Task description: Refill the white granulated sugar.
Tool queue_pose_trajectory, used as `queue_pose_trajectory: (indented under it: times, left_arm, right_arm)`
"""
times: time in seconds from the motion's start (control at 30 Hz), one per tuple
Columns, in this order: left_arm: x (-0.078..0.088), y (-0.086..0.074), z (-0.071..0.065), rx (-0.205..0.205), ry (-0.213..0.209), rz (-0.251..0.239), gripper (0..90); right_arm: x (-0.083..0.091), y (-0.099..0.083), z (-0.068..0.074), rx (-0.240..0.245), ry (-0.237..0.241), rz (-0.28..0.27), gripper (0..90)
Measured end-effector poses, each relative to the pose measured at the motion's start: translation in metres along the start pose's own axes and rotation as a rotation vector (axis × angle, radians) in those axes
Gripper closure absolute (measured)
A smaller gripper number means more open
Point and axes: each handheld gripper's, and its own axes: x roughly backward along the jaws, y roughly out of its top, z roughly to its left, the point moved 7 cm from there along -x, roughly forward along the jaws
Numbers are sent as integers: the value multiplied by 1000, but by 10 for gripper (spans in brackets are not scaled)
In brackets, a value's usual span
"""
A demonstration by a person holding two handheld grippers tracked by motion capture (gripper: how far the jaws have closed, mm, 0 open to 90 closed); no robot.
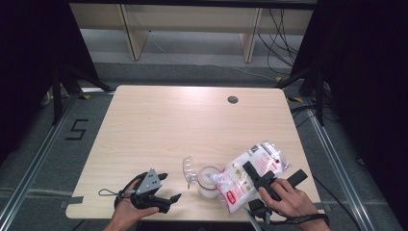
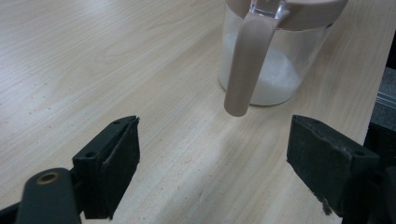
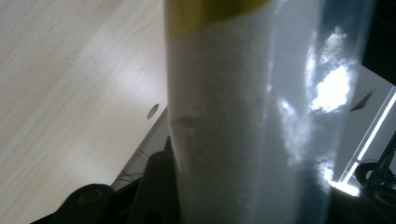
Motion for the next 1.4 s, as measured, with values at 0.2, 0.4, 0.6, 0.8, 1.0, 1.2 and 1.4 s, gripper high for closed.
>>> queue_pose_trajectory:
  times: [0.2,0.4,0.6,0.8,1.0,1.2,1.4]
  left_arm:
    - [0,1,-1,0,-8,-7,171]
    - [0,1,-1,6,-8,-9,171]
    - [0,1,-1,9,-9,-10,171]
    - [0,1,-1,8,-11,-12,170]
    - [0,1,-1,6,-7,-8,171]
    - [1,2,0,-9,-7,-9,171]
    - [-1,1,-2,7,-10,-15,170]
  right_arm:
    - [0,-1,-2,23,5,7,724]
    - [-1,-1,0,7,8,8,723]
    - [-1,0,-3,14,5,2,724]
    - [0,-1,-3,21,4,7,725]
    - [0,-1,-4,23,5,7,725]
    - [-1,-1,-4,22,6,8,725]
    - [-1,0,-5,32,7,6,726]
